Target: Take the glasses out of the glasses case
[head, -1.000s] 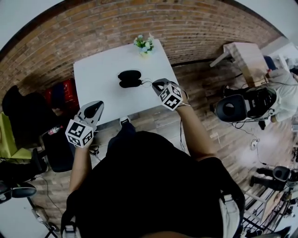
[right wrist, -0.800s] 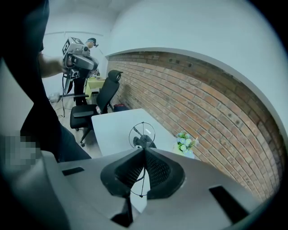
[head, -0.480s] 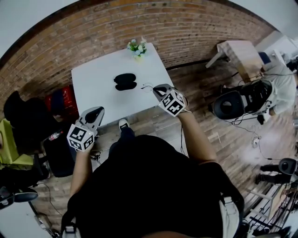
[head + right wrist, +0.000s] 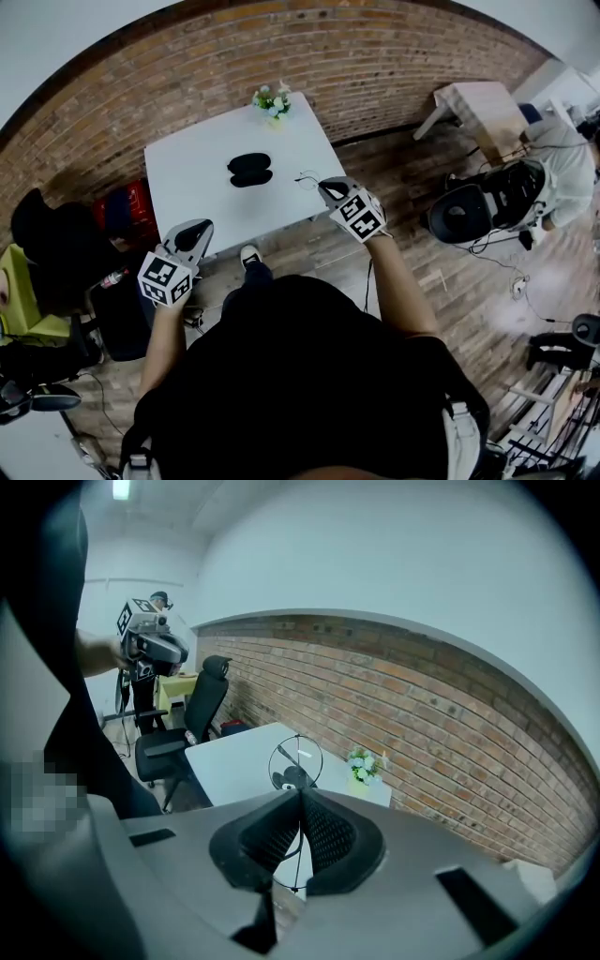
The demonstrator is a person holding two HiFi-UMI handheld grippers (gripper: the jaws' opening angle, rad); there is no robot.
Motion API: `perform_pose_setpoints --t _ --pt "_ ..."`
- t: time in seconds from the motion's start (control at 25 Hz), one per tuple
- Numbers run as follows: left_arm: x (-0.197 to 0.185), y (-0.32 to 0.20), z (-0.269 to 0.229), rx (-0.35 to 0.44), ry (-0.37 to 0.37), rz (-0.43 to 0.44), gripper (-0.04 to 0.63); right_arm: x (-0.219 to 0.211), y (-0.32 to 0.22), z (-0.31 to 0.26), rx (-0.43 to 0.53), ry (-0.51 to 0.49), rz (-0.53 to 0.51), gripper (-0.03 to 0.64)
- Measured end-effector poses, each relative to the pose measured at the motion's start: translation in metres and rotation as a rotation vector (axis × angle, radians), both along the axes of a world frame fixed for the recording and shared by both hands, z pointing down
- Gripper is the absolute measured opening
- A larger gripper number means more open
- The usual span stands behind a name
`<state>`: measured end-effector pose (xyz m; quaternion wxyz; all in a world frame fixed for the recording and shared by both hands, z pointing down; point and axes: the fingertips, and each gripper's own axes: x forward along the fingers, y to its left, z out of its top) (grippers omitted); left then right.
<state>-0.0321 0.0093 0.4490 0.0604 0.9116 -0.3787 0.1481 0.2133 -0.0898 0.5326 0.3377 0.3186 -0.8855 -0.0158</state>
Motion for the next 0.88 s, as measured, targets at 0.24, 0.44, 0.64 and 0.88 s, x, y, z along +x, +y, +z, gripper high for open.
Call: perform_pose_setpoints --t 0.24,0.44,0.64,0.88 --pt "0.008 0.003 -0.001 0.005 0.006 0.008 0.02 0.009 0.002 -0.004 0.006 -0.016 0.02 0.025" --pt "0.007 -0.002 -0.001 -0.005 0.003 -0.001 0.02 0.011 -0.005 -0.003 0.004 -0.025 0.024 0.025" --pt "0.009 -0.004 0.004 -0.021 -0.002 0.009 0.02 0.011 -0.012 -0.001 0.006 -0.032 0.035 0.025" --pt "0.008 -0.015 0.003 -0.025 -0.004 0.006 0.02 0.011 -0.022 0.003 -0.003 -0.033 0.041 0.025"
